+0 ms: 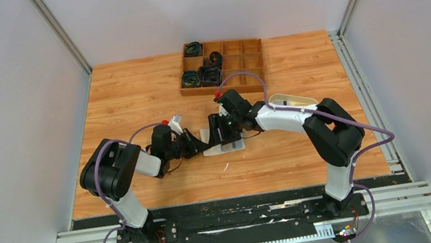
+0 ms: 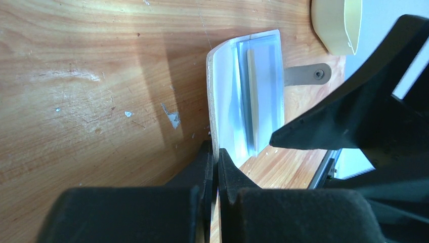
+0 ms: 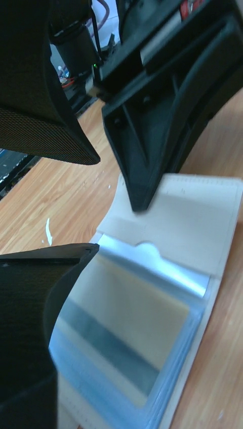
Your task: Take the credit cards out of the card holder
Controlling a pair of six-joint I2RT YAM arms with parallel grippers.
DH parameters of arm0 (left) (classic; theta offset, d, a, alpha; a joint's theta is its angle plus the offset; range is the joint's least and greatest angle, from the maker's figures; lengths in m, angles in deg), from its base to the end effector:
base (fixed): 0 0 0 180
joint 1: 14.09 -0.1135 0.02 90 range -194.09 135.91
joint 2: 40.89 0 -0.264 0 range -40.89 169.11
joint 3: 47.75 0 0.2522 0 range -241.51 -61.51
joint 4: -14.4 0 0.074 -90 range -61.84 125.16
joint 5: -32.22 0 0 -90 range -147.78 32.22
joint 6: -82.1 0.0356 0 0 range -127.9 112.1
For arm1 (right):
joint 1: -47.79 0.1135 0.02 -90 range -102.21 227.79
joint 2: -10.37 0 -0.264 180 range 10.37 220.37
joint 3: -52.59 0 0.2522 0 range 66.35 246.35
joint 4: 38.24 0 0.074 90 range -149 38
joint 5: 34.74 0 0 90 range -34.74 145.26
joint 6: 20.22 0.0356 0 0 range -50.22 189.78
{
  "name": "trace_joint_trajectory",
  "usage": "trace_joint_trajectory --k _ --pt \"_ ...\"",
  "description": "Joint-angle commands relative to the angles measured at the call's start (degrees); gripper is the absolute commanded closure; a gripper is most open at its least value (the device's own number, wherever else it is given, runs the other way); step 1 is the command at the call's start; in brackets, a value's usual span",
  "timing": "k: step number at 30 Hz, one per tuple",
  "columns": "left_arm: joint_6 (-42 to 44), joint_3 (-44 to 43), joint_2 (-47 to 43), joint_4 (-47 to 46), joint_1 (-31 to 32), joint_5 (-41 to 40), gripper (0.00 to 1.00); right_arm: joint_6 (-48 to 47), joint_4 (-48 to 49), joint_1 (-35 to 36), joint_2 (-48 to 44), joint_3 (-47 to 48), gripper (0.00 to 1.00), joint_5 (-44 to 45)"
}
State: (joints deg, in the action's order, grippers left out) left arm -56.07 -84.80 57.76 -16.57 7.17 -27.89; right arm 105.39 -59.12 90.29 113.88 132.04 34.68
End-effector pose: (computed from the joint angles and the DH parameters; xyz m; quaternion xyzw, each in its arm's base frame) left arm 0.2451 -0.1144 0.0992 -0.0711 0.8461 -0.4567 0.2657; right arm 0.2776 0.2713 0.1916 -0.1229 0.9031 0.3657 0.1888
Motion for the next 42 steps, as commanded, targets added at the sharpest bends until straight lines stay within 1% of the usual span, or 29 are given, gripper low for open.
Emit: trace_joint_trajectory --k 1,8,11,13,18,23,26,38,42 --pt "2.19 0.6 1.7 2.89 0.54 -1.55 1.0 0.21 -0.23 2.42 -0.49 4.06 0.38 -0.36" --pt "2.19 0.48 1.57 2.9 0.54 -1.39 1.0 -0.33 0.68 4.96 2.35 9.6 0.39 -2.05" --pt "2.19 0.85 1.03 2.9 0.54 -1.51 1.0 -1.88 -2.35 4.86 2.12 10.39 0.38 1.45" --pt "2.13 1.19 0.45 2.89 0.54 -1.66 1.0 -2.83 -4.45 3.69 0.67 8.77 0.37 5.05" --pt "2.11 1.34 0.23 2.89 0.54 -1.47 1.0 -4.87 -6.51 -2.27 -0.69 3.65 0.35 5.59" --pt "2.32 1.49 -0.18 3.1 0.54 -1.58 1.0 -6.46 -8.41 -5.85 -0.68 0.95 0.33 6.29" --pt "2.52 1.37 -0.48 3.65 0.54 -1.82 1.0 -6.93 -8.87 -5.85 0.05 0.75 0.3 6.53" --pt "3.34 1.43 -0.51 5.05 0.54 -2.38 1.0 -5.39 -9.93 -5.85 3.09 -0.78 0.3 8.56" --pt "3.34 0.98 0.16 5.09 0.54 -2.38 1.0 -4.76 -9.52 -5.17 3.81 -0.77 0.3 7.53"
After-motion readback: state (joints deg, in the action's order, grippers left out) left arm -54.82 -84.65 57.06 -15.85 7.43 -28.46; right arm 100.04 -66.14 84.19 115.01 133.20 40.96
